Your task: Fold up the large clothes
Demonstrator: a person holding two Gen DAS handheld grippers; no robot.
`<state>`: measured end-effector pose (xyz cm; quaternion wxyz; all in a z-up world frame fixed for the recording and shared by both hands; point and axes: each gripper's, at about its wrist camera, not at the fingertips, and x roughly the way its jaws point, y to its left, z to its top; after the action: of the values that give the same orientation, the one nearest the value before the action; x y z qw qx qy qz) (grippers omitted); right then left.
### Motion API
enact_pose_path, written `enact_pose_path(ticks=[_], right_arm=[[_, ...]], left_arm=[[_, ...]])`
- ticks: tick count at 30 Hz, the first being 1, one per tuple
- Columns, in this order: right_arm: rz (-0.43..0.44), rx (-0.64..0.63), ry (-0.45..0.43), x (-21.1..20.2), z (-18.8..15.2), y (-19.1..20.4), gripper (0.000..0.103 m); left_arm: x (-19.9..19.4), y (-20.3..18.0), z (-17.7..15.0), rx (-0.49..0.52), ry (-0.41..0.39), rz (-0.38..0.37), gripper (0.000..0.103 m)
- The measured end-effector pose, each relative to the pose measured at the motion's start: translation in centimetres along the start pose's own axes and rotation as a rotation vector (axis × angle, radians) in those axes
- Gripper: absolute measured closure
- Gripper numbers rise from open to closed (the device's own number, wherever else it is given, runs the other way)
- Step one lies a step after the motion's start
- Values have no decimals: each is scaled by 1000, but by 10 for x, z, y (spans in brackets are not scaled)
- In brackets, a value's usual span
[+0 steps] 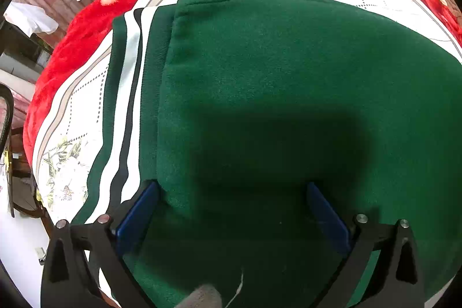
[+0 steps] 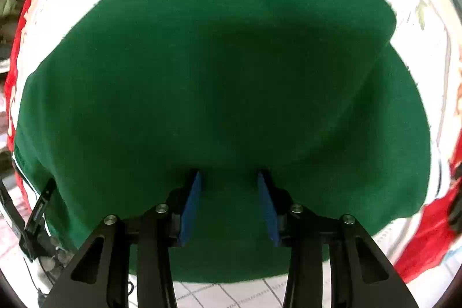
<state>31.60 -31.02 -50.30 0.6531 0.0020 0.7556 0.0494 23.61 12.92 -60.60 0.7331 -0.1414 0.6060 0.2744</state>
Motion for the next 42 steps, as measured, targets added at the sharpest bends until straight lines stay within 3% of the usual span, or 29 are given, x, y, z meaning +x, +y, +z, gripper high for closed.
enact_pose_path(ticks=[5, 8, 10, 16, 17, 21, 23, 24, 27, 29, 31, 34, 35, 36, 38, 40, 41, 42], right_arm=[[35, -140, -42, -17, -9, 51, 61], [-34, -174, -22, 8, -8, 74, 59], [-84, -181, -19, 19, -5, 81, 58], [-88, -138, 25, 21, 10, 81, 58], [-93, -148, 28, 15, 23, 73, 57], [-39, -163, 18, 3, 17, 72, 55], [30, -167, 29, -1, 11, 65, 44], [50, -162, 38, 0, 12, 62, 38], [59, -180, 25, -1, 7, 62, 37], [30, -208, 16, -1, 5, 68, 35], [14, -212, 17, -1, 5, 76, 31], [6, -209, 28, -2, 10, 80, 29], [10, -206, 31, -3, 12, 80, 29], [16, -205, 34, -3, 13, 79, 29], [23, -207, 36, -5, 15, 78, 29], [23, -206, 36, -8, 17, 76, 29], [21, -203, 35, -8, 17, 76, 29], [19, -198, 34, -10, 16, 74, 29]], left_arm=[[0, 3, -5, 0, -8, 1, 0], [1, 3, -5, 2, -9, 1, 0], [2, 4, -4, 1, -5, 2, 0], [-9, 12, -4, -44, 0, -30, 0], [-19, 21, -7, -88, -10, -67, 0], [-67, 83, -43, -337, -54, -173, 0], [-74, 115, -70, -480, -44, -203, 0], [-70, 131, -85, -559, -22, -230, 0], [-38, 158, -117, -729, 45, -333, 0], [-17, 163, -127, -807, 45, -399, 0], [-7, 162, -125, -831, 19, -390, 0], [-11, 157, -114, -829, -69, -309, 0], [-15, 158, -109, -821, -103, -288, 4], [-19, 157, -102, -802, -126, -268, 21], [-19, 152, -88, -746, -146, -240, 39], [-17, 150, -79, -717, -170, -254, 52], [-15, 151, -78, -708, -177, -268, 67], [-17, 153, -74, -700, -190, -291, 74]])
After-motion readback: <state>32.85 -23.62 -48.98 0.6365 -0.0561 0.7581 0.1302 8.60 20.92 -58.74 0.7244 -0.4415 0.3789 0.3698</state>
